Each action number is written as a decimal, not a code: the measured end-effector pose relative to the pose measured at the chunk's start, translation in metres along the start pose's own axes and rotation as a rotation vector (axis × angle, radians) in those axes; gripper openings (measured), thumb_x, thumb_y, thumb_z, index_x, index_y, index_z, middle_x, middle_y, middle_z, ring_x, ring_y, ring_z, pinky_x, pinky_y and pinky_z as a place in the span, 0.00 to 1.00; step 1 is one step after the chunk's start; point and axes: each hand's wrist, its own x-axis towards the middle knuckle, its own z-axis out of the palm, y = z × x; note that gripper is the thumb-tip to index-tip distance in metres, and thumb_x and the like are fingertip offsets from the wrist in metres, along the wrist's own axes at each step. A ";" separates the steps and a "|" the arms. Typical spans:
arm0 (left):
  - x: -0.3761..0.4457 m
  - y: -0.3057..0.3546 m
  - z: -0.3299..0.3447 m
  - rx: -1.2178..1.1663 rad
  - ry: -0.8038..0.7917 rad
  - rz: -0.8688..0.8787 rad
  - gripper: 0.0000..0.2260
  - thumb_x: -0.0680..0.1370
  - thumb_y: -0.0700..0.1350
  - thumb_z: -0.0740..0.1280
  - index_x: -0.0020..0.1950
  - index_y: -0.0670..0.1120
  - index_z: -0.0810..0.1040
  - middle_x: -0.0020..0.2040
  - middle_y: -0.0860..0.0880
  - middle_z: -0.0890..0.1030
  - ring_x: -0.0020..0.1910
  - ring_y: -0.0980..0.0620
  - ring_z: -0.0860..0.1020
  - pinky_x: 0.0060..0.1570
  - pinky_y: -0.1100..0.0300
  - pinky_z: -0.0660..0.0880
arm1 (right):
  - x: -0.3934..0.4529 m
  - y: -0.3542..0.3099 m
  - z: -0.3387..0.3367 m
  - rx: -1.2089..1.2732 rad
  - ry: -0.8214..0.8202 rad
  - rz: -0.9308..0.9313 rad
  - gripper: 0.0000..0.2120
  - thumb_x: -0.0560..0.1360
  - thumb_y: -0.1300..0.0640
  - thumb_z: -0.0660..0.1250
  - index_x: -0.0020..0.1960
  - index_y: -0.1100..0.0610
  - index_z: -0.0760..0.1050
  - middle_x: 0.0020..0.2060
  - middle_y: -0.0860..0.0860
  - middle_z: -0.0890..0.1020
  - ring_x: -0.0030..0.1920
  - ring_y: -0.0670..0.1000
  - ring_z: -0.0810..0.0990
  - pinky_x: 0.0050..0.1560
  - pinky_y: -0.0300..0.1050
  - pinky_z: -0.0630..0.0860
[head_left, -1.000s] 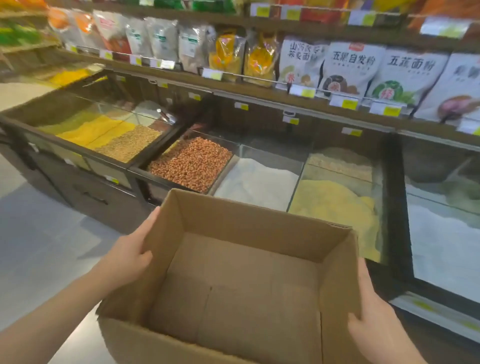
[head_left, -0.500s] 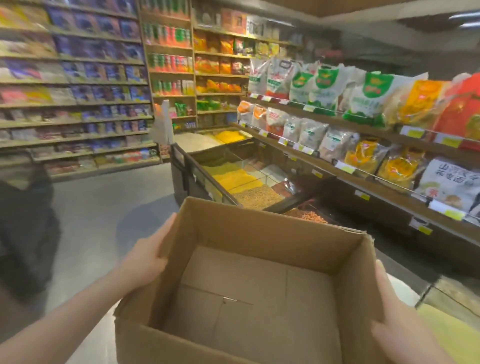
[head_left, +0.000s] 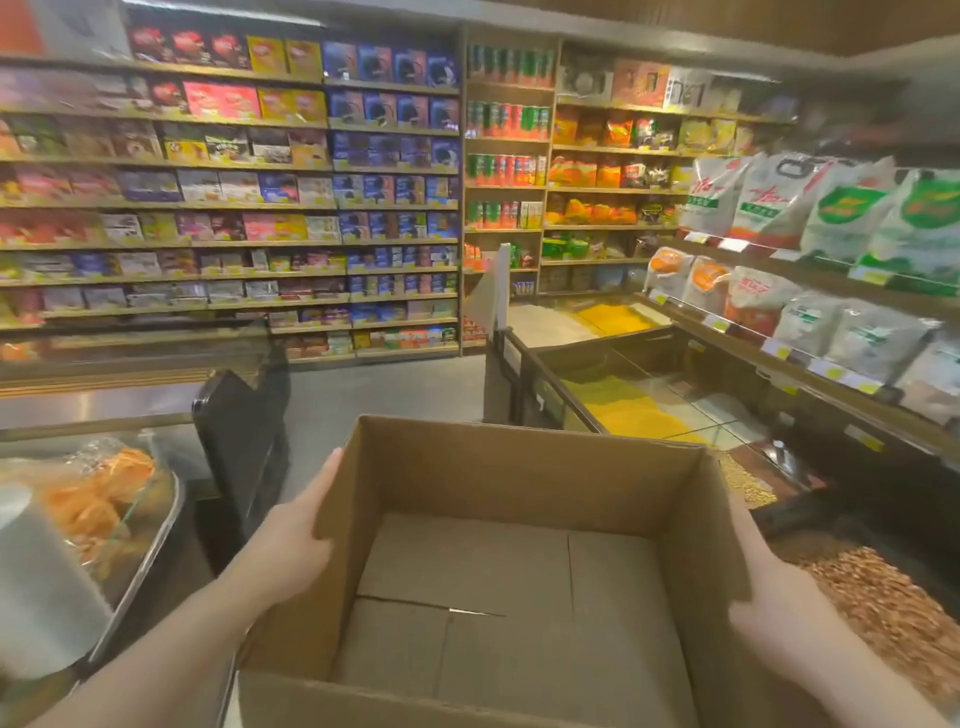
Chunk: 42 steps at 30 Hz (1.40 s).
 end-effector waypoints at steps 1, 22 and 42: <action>0.004 -0.008 -0.008 -0.006 0.027 -0.016 0.45 0.80 0.35 0.63 0.79 0.70 0.41 0.61 0.54 0.80 0.43 0.57 0.82 0.37 0.67 0.81 | 0.010 -0.018 0.002 -0.014 -0.006 -0.009 0.54 0.73 0.65 0.64 0.77 0.36 0.28 0.36 0.47 0.77 0.32 0.46 0.80 0.27 0.38 0.73; 0.250 -0.159 -0.108 0.096 0.191 -0.351 0.47 0.77 0.33 0.63 0.80 0.70 0.40 0.65 0.41 0.79 0.40 0.40 0.84 0.35 0.46 0.82 | 0.355 -0.300 0.045 -0.066 -0.107 -0.385 0.50 0.77 0.64 0.62 0.79 0.43 0.28 0.41 0.47 0.76 0.33 0.43 0.79 0.23 0.34 0.69; 0.634 -0.360 -0.160 0.071 0.210 -0.373 0.50 0.70 0.34 0.59 0.73 0.81 0.42 0.60 0.53 0.82 0.52 0.46 0.84 0.37 0.54 0.80 | 0.730 -0.548 0.180 0.012 -0.153 -0.379 0.45 0.80 0.55 0.62 0.78 0.38 0.31 0.63 0.49 0.79 0.42 0.44 0.77 0.42 0.35 0.77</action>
